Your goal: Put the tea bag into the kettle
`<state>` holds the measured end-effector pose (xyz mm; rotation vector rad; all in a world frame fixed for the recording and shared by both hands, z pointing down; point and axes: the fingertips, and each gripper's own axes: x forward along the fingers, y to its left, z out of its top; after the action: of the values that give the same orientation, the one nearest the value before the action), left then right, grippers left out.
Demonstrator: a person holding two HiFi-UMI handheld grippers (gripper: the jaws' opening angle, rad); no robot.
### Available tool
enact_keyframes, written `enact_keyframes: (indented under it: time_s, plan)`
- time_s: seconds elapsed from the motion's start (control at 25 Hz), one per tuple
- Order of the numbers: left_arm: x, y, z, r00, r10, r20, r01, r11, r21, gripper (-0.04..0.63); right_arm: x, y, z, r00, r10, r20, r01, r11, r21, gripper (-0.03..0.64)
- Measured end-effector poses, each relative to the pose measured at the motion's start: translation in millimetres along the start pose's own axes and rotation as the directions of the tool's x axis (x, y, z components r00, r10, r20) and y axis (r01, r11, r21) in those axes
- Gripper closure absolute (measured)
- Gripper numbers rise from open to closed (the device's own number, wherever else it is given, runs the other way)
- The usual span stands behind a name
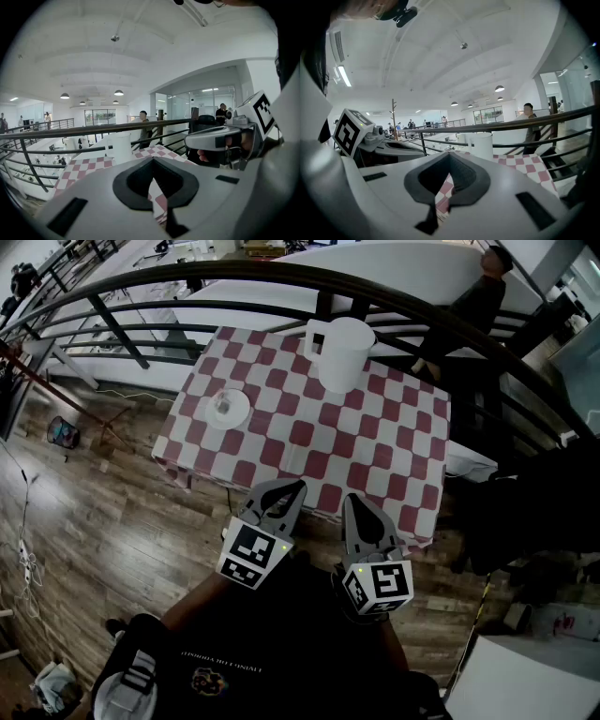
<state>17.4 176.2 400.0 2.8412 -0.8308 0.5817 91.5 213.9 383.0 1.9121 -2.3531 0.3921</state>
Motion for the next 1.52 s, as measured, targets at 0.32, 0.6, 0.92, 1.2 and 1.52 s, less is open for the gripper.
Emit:
enact_keyframes:
  time_s: [0.32,0.6,0.92,1.2,1.52]
  plan:
    - [-0.5,-1.9,-2.3,1.000,0.001,0.001,-0.001,1.000,-0.001,0.597,-1.8,-0.3,-2.7,1.000,-0.001,-0.001,0.001,1.000,-0.002,0.604]
    - [1.7,-1.8,-3.6,1.000,0.001,-0.006,-0.001,1.000,0.000,0.597,0.0,0.1,0.2,0.999,0.033,0.027,-0.034,0.999,0.042,0.603]
    - [7.3,0.0,-6.2,1.000,0.001,-0.018,-0.001,1.000,0.001,0.597,5.5,-5.3,-2.3,0.999,0.032,0.020,-0.033,0.998,0.053,0.603]
    - [18.1,7.7,-3.0,1.000,0.002,-0.026,-0.002,1.000,0.000,0.597,19.0,-11.5,-1.2,0.999,0.035,0.002,-0.035,0.998,0.043,0.603]
    - [39.5,26.8,7.8,1.000,0.001,-0.030,0.000,1.000,0.007,0.597,48.3,-25.6,11.4,0.999,0.038,-0.005,-0.038,0.999,0.027,0.603]
